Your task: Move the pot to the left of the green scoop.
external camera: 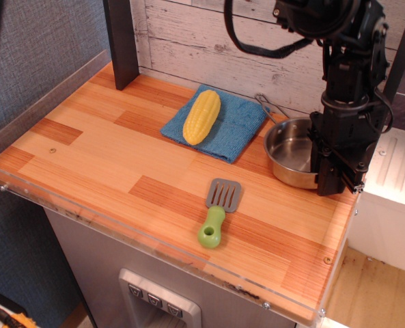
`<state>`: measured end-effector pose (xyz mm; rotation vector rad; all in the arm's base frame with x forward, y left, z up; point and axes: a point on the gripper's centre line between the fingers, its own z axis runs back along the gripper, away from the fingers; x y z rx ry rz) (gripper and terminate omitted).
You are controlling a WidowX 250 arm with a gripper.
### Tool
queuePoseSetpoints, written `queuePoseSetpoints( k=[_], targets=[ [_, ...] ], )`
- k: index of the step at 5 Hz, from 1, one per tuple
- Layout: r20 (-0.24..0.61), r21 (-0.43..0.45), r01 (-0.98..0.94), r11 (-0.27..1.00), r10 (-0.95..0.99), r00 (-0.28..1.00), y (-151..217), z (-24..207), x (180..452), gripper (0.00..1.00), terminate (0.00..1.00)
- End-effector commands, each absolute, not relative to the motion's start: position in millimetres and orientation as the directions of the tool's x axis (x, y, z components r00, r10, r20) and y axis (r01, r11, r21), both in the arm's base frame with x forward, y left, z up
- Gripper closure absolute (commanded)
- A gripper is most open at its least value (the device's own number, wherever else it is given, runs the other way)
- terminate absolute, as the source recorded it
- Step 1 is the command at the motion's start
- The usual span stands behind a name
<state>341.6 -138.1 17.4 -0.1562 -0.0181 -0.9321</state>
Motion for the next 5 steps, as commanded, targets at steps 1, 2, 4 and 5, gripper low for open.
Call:
queuePoseSetpoints(
  k=[1, 2, 4, 5],
  targets=[
    [0.188, -0.034, 0.801, 0.598, -0.783, 0.593, -119, 68, 329, 1.0, 0.0],
    [0.248, 0.013, 0.715, 0.699, -0.695, 0.675, -97, 105, 320, 1.0, 0.0],
    [0.346, 0.059, 0.536, 0.842, -0.52, 0.78, -46, 163, 272, 1.0, 0.0],
    [0.273, 0.055, 0.424, 0.904, -0.422, 0.864, -11, 145, 255, 1.0, 0.0]
  ],
)
